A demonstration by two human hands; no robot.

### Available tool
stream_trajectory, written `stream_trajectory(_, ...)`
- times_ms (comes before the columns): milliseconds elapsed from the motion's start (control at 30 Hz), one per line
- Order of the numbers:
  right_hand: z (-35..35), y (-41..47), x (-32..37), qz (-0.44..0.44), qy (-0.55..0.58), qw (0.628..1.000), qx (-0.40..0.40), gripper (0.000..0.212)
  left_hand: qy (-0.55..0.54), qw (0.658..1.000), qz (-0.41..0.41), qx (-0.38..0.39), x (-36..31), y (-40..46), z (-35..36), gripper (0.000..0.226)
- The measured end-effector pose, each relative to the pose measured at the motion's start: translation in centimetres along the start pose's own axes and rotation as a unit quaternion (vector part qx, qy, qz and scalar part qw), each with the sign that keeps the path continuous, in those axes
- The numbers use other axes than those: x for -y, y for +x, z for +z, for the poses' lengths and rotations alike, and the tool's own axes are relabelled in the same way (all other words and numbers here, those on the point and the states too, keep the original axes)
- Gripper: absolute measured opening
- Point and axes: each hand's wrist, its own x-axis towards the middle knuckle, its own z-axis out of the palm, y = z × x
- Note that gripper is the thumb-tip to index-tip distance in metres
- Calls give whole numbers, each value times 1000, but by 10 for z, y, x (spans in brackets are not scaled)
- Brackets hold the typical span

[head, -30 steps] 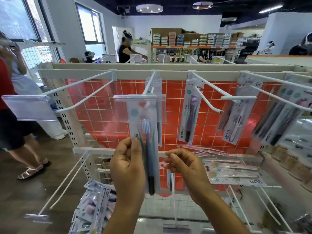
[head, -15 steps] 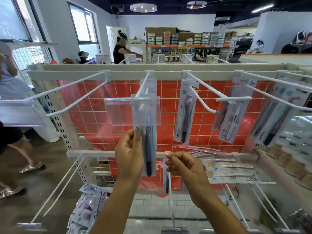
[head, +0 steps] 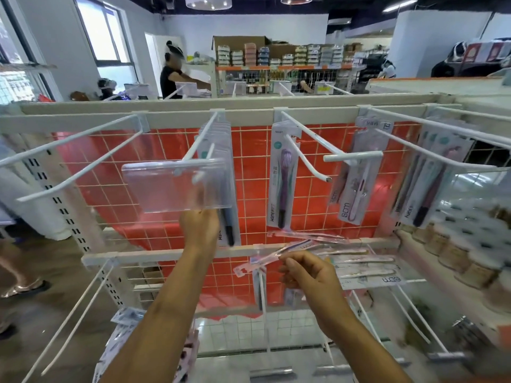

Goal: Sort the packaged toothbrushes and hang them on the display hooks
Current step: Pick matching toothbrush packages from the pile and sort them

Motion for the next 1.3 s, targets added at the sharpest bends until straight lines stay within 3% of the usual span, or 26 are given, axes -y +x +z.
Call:
stream_trajectory(133,-10,-2,-4,5,0,1000,-4,18,-12,1000,-3,-10,2,1,1,43)
stream_trajectory(333,-27,-4,-21,47,-22,999,3,15,8,998,-24,-62,19,-20,0,18)
stream_trajectory(433,-40,-1,-38,62,-101,993,4,12,35,992,-65,-104,47,-38,-1,31)
stream_trajectory(567,-73,11,-60,39,-243,969,-35,10,68,981,-126,-132,82,-72,8,23)
stream_trajectory(767,-127,38,-92,10,-450,891,-62,46,137,976,-166,41,99,-125,56,2)
stream_trajectory(967,-159,63,-108,1,-626,780,-17,88,110,934,-273,204,97,-159,103,11)
stream_trajectory(1100,-170,77,-114,49,-655,753,44,91,75,895,-343,274,97,-174,129,22)
stream_trajectory(1200,-174,77,-118,38,-658,749,63,88,60,888,-375,258,101,-179,141,17)
stream_trajectory(1300,-175,73,-112,35,-630,774,46,67,30,884,-407,228,106,-182,149,19)
